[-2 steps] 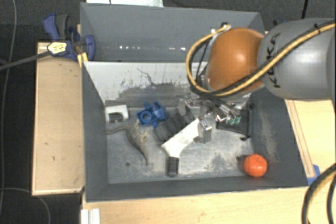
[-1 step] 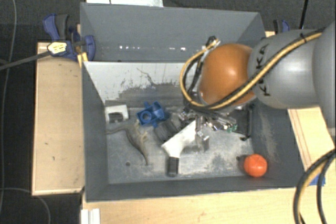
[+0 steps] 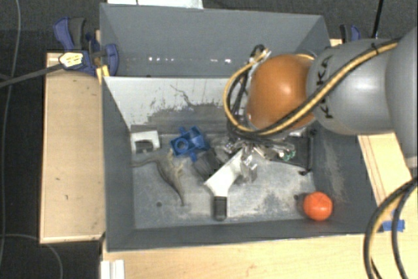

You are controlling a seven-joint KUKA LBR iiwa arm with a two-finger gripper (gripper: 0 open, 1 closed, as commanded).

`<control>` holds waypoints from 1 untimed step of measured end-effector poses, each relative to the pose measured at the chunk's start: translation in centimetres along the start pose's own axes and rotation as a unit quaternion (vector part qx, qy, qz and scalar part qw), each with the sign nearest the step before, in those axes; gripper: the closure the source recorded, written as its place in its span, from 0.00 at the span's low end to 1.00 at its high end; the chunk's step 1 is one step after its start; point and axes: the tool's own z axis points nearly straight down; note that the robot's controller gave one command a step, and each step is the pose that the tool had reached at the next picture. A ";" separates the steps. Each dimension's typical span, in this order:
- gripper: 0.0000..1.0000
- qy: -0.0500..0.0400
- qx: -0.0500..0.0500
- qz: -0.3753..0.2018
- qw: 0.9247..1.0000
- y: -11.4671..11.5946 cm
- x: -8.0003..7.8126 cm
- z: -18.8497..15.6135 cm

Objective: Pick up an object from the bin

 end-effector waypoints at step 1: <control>1.00 0.000 0.000 0.000 1.000 0.0 0.0 0.0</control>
Offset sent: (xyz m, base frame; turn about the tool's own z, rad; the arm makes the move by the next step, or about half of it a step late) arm 0.0000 0.0000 0.0190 0.0000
